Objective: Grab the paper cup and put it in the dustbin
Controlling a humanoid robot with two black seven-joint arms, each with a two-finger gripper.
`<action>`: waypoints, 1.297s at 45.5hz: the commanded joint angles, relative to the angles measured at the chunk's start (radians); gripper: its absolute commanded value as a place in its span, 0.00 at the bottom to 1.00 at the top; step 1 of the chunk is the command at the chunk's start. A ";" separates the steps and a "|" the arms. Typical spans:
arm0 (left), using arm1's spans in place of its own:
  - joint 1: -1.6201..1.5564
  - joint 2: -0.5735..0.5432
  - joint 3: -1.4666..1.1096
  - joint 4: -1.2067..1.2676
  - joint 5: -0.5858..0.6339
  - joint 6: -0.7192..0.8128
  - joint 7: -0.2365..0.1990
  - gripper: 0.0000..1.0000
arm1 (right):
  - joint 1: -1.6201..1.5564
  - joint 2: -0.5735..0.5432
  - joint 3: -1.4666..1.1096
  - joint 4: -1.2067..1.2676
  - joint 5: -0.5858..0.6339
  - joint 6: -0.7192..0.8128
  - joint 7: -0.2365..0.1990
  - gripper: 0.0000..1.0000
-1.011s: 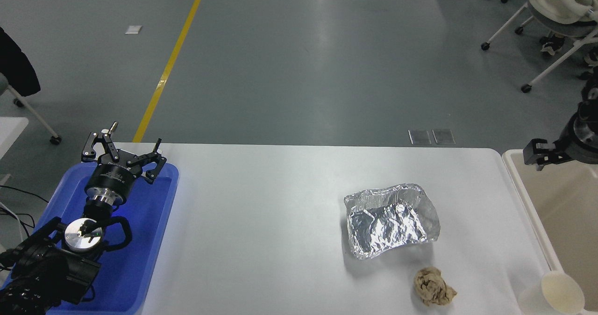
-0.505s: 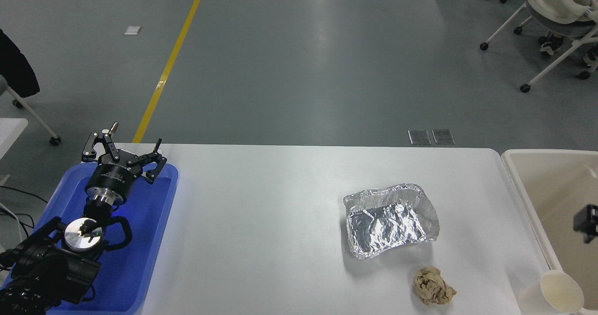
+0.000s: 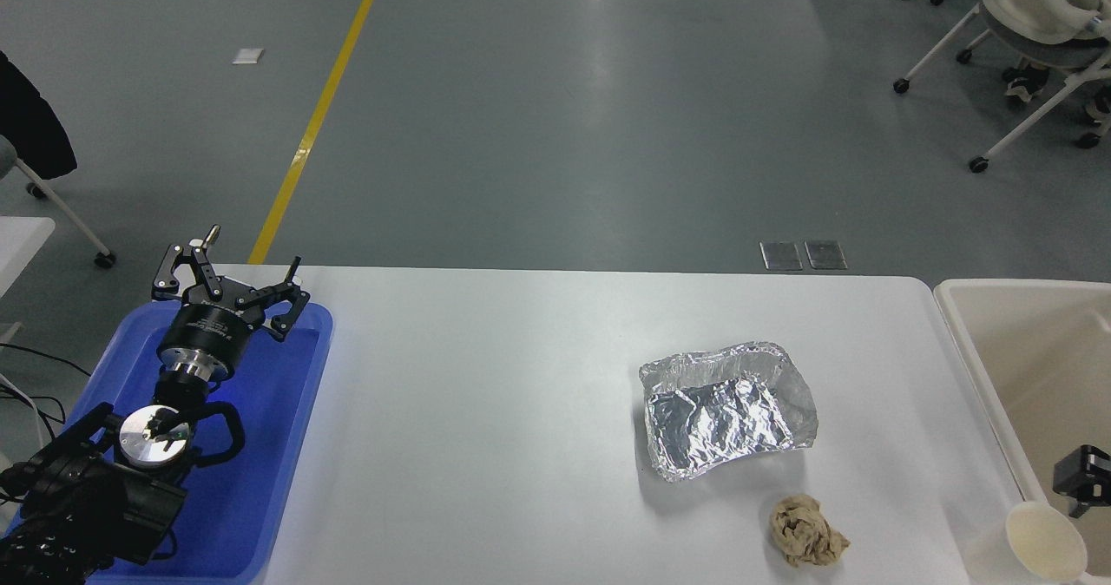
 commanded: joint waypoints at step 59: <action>0.000 0.000 0.001 0.000 0.000 0.000 0.000 1.00 | -0.322 0.018 0.260 -0.063 -0.193 -0.199 0.045 0.00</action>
